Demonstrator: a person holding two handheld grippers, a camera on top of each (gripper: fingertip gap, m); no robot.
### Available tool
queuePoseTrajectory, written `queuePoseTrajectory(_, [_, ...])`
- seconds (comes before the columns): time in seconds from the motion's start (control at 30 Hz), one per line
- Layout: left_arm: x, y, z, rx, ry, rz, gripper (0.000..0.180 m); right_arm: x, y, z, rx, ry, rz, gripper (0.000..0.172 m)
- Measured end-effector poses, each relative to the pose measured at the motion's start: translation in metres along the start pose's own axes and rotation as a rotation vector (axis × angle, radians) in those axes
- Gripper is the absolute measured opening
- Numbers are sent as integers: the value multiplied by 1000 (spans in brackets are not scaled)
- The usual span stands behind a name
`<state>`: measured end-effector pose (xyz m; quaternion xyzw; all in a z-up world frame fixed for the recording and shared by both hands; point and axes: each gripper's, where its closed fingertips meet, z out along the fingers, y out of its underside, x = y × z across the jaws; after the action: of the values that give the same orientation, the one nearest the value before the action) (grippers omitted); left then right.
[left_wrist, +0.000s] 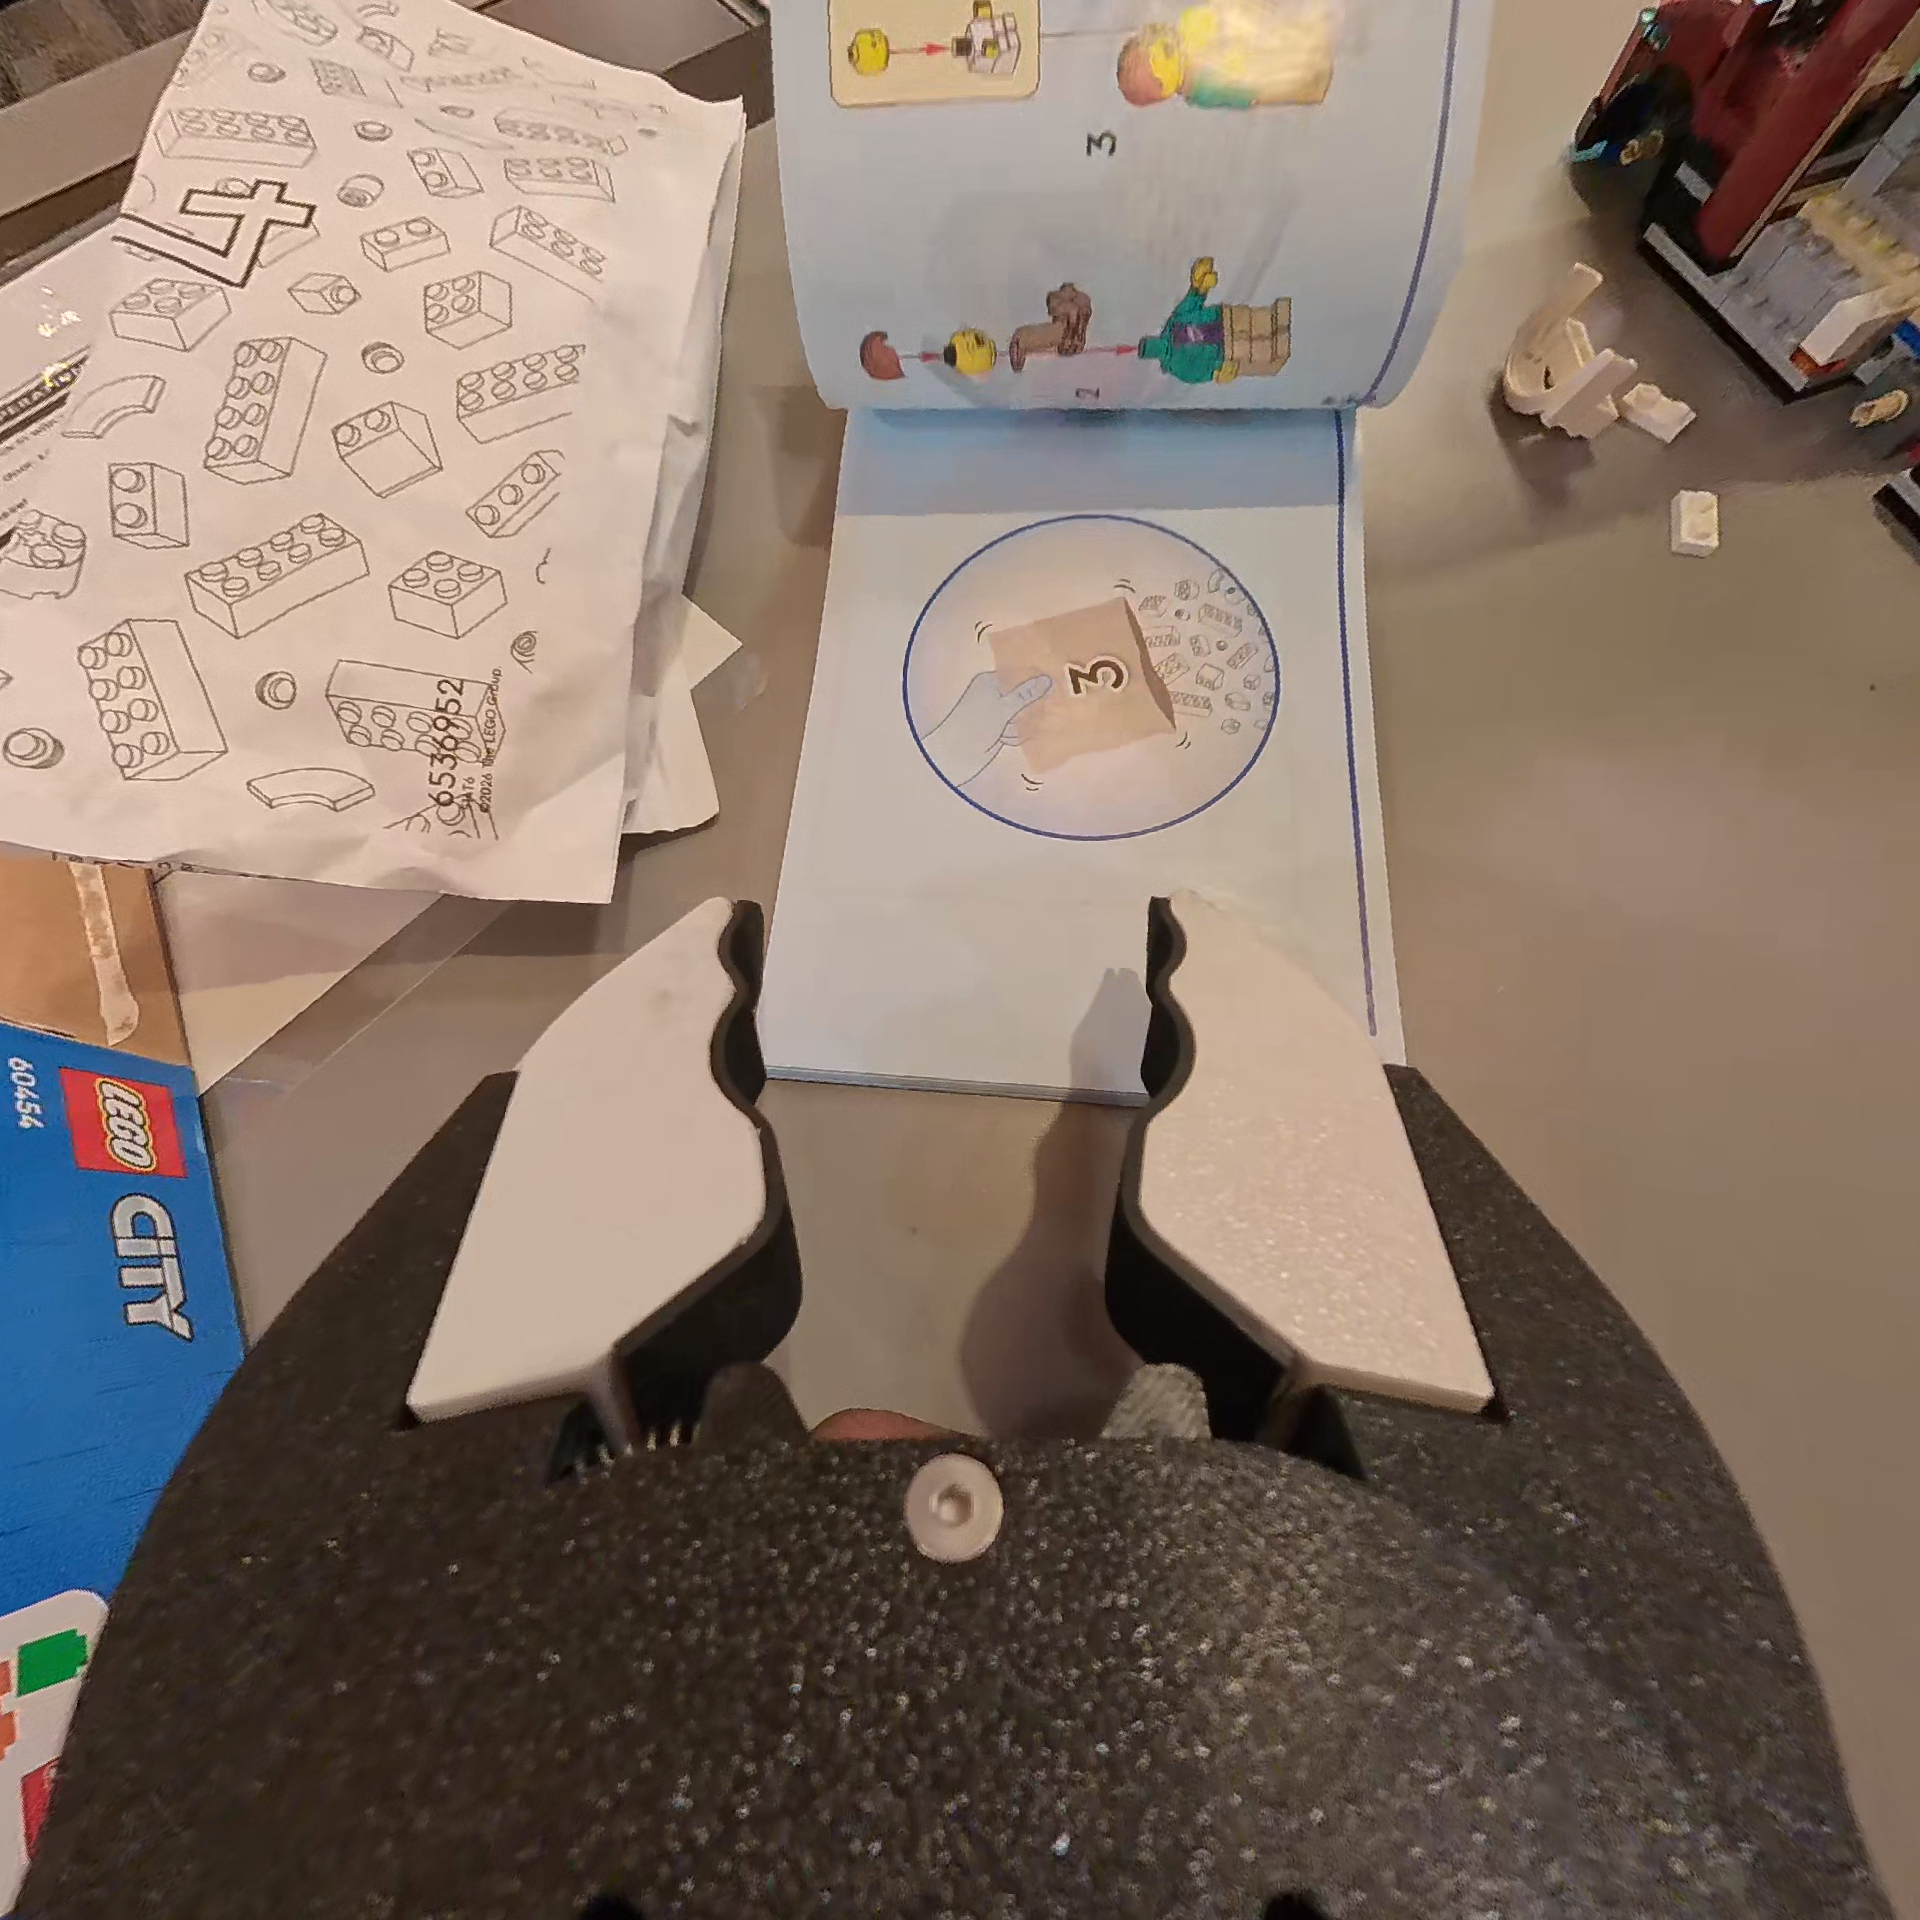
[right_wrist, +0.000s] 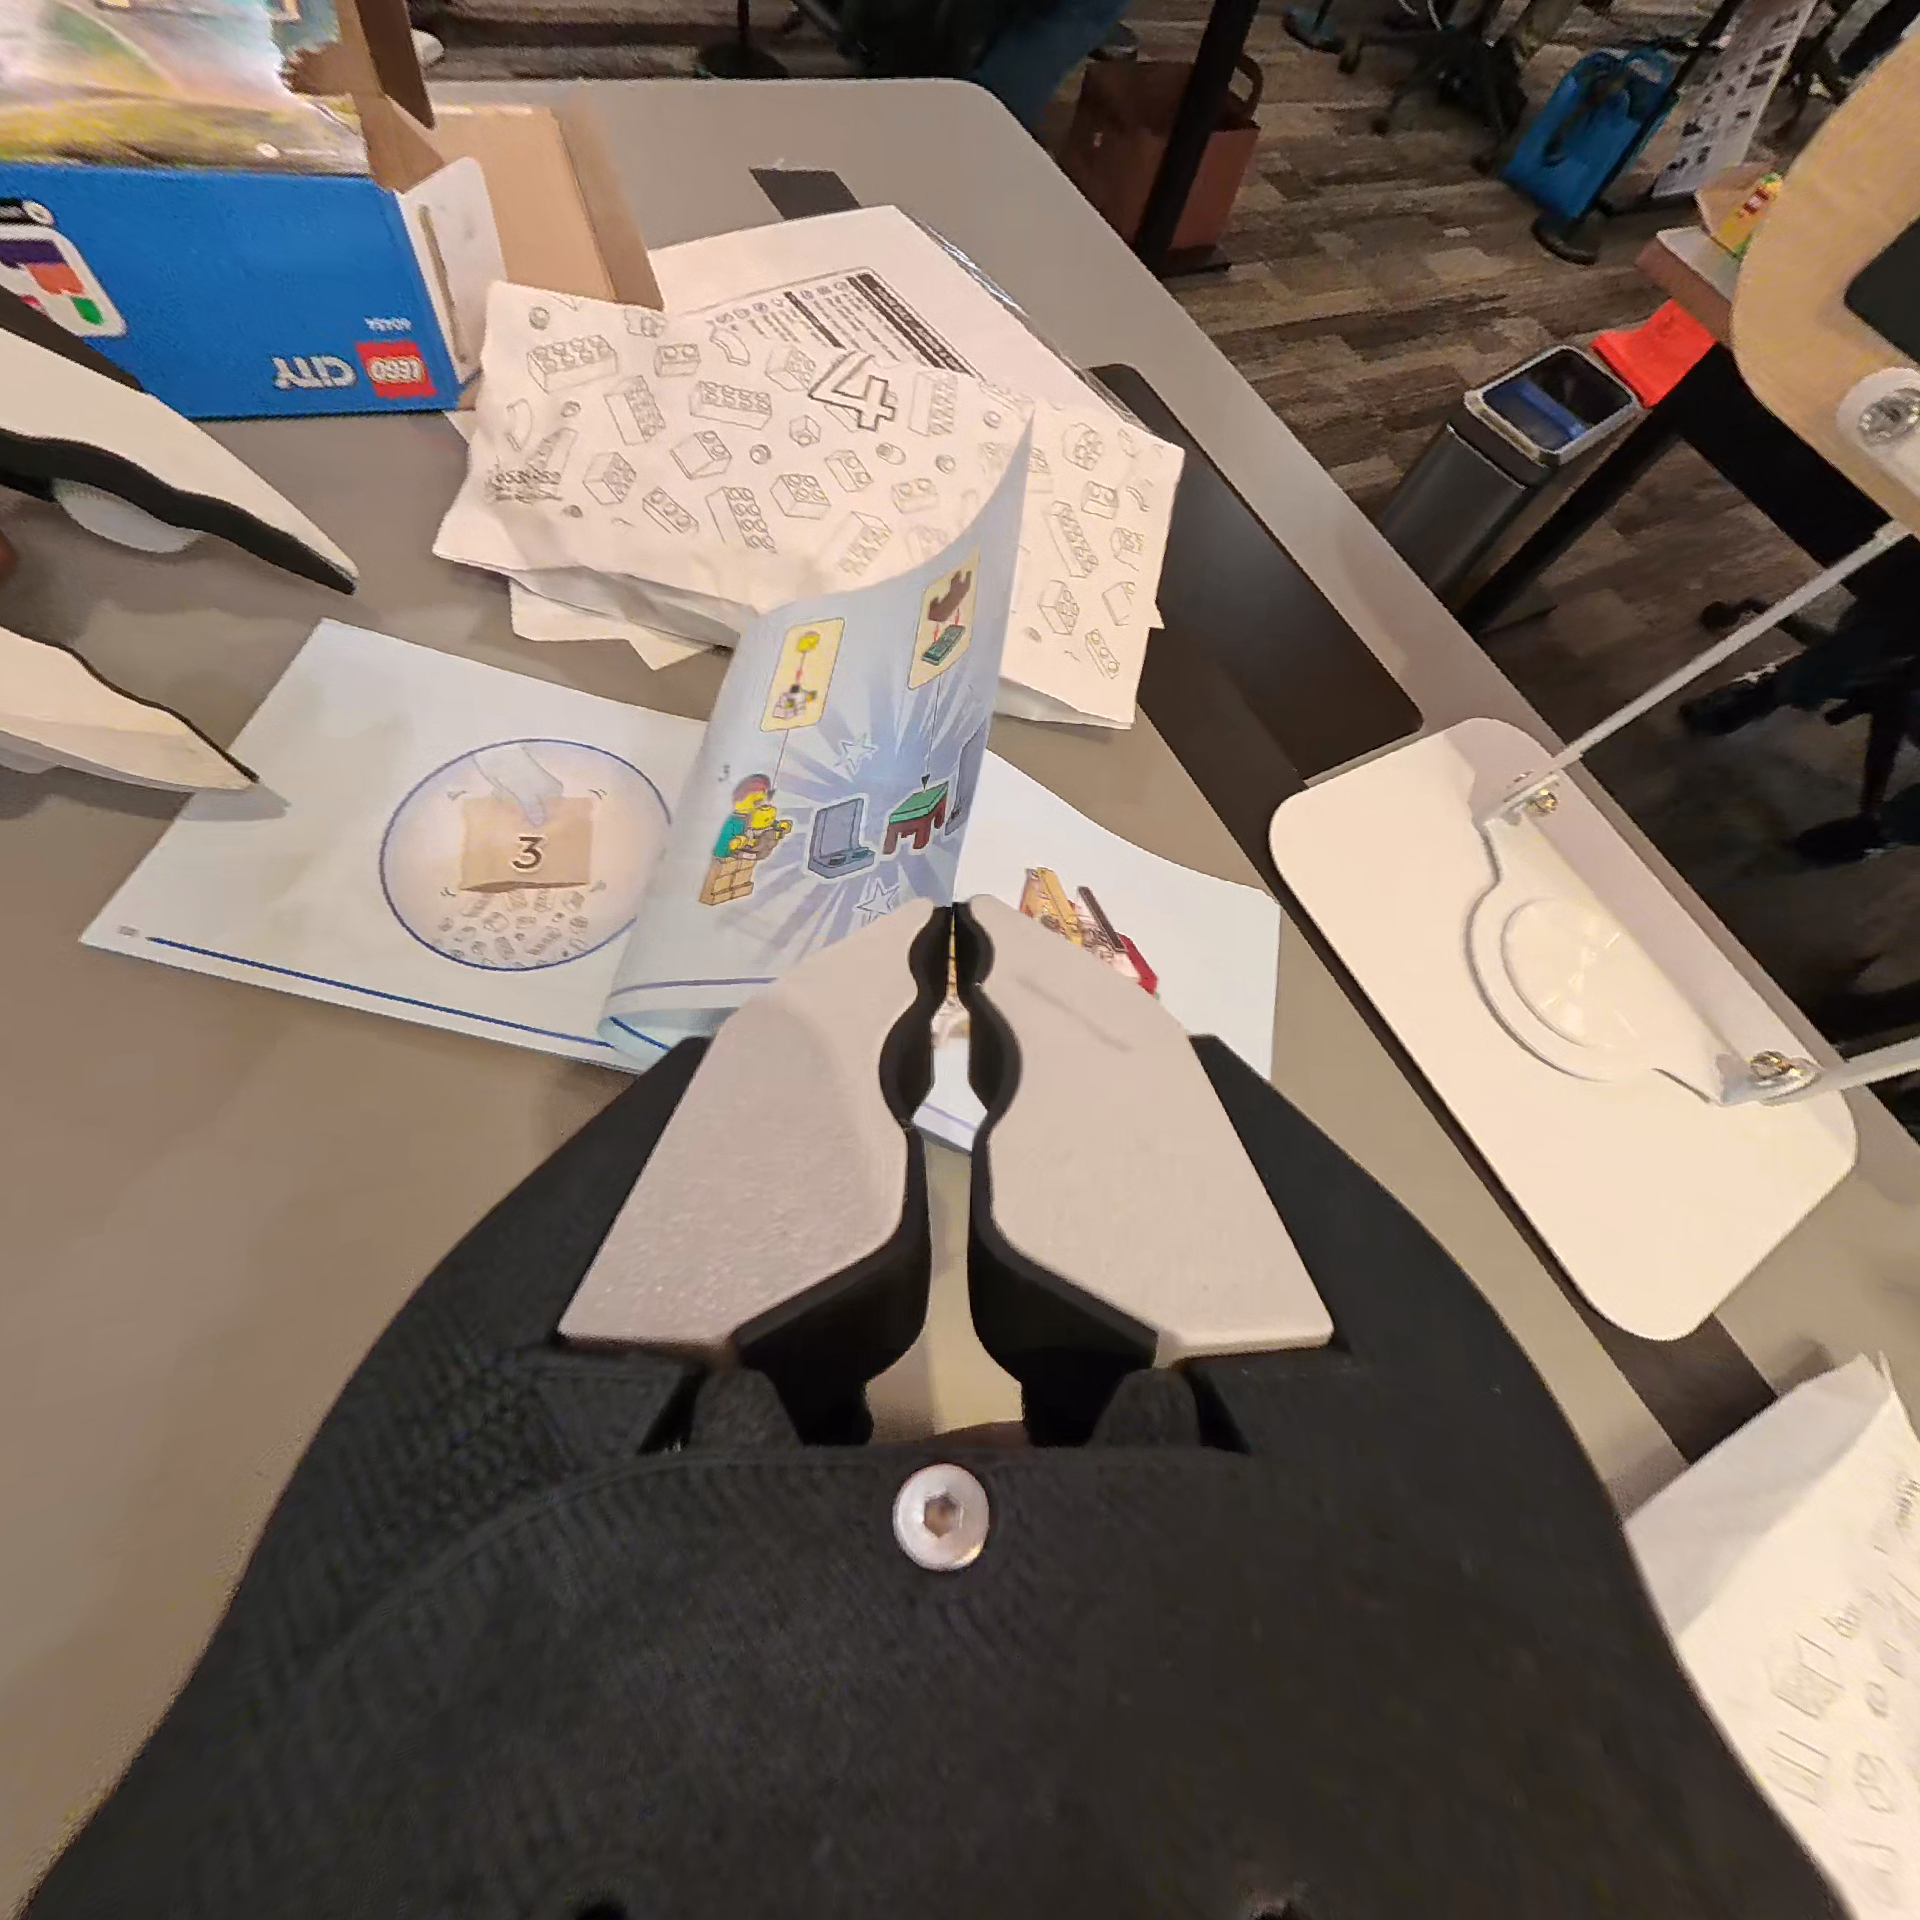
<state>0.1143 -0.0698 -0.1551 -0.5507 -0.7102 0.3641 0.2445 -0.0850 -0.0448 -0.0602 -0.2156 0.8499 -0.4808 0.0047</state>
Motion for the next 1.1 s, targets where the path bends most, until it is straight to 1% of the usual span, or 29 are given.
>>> queuePoseTrajectory(0.17, [2,1,1,-8,5,6,72,17,5,-5,-20,52,-2,1])
queuePoseTrajectory(0.5, [2,3,3,-14,5,6,72,45,20,-11,-51,91,38,1])
queuePoseTrajectory(0.8, [2,4,4,-24,6,9,72,73,53,-9,-140,147,98,4])
queuePoseTrajectory(1.0, [2,5,5,-29,4,10,72,86,78,-6,-225,190,135,9])
queuePoseTrajectory(1.1, [2,5,6,-27,2,12,72,90,84,-8,-248,211,148,14])
